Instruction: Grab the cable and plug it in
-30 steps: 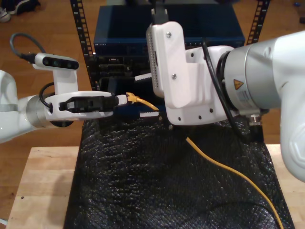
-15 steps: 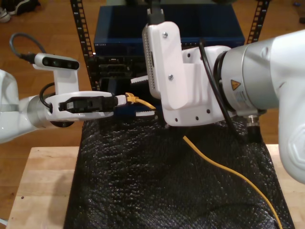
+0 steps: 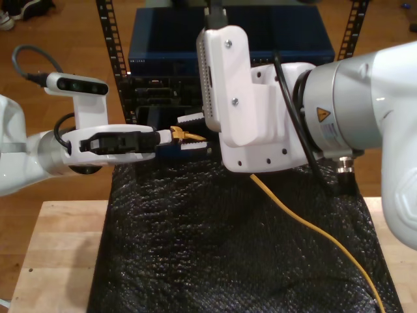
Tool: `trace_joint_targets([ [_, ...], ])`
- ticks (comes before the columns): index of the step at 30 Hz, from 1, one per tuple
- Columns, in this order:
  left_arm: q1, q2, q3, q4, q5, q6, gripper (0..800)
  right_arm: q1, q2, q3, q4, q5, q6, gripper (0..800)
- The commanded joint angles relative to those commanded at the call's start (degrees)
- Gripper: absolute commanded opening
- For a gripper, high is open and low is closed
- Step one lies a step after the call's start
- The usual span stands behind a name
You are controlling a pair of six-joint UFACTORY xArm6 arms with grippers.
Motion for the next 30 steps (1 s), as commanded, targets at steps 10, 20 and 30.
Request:
trace_joint_targets([
  [10, -0.1, 0.0, 0.0, 0.0, 0.4, 0.0, 16, 0.1, 0.1, 0.0, 0.1, 0.0, 0.0, 233],
  [20, -0.8, 0.0, 0.2, 0.1, 0.5, 0.0, 17, 0.0, 0.2, 0.0, 0.6, -0.1, 0.0, 205],
  [30, -0.8, 0.0, 0.1, 0.1, 0.5, 0.0, 20, 0.0, 0.2, 0.0, 0.6, -0.4, 0.0, 142],
])
